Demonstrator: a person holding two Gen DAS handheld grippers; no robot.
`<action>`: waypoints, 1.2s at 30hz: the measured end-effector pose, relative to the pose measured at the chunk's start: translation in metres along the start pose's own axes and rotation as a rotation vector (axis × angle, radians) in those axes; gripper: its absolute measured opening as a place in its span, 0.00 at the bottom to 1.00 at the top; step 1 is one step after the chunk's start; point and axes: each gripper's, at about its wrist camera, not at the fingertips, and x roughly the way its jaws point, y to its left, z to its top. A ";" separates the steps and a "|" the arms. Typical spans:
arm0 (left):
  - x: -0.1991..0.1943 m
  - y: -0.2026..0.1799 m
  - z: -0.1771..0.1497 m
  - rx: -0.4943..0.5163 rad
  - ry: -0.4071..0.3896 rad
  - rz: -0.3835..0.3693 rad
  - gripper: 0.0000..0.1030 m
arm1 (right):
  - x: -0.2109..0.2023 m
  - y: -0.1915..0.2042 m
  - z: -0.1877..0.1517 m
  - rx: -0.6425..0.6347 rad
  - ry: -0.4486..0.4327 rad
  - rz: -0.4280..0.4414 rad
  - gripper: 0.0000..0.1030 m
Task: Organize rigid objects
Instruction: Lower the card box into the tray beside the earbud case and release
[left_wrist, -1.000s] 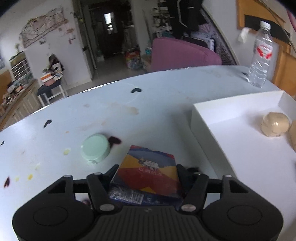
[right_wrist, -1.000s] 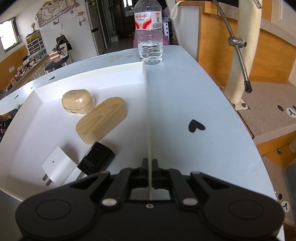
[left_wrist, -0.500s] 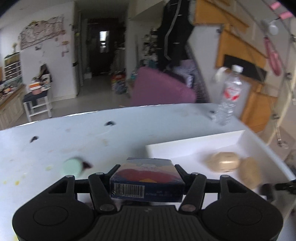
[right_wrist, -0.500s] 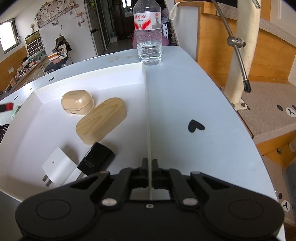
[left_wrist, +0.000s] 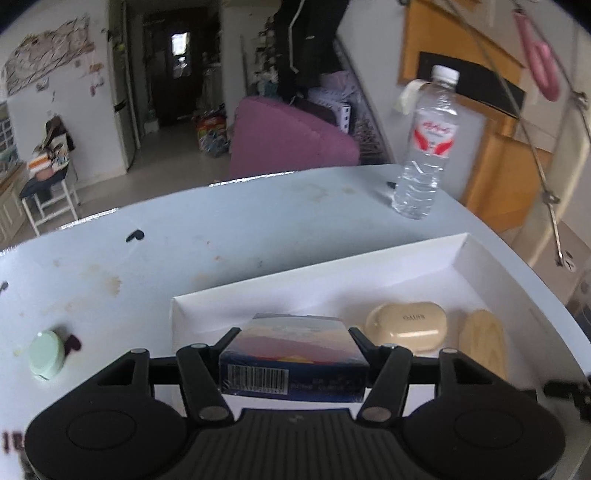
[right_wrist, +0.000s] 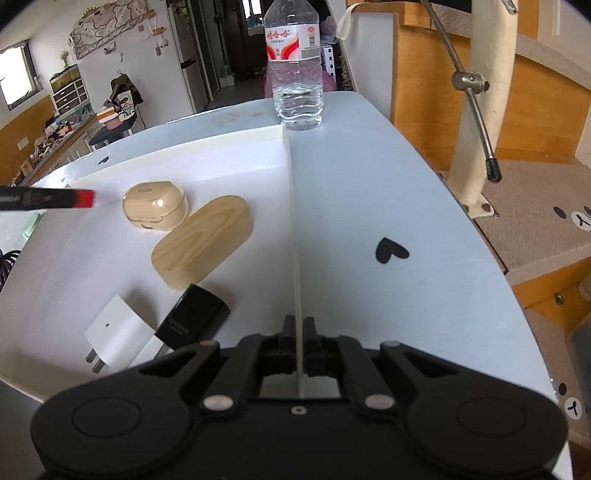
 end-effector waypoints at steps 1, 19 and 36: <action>0.004 0.000 0.001 -0.010 0.007 0.006 0.59 | 0.000 0.000 0.000 -0.001 0.000 0.000 0.03; 0.034 0.008 -0.002 -0.070 0.020 0.004 0.60 | 0.000 0.000 0.000 0.000 0.000 0.000 0.03; -0.007 0.006 -0.014 -0.070 0.021 -0.047 1.00 | 0.000 -0.001 0.000 0.001 0.000 0.002 0.03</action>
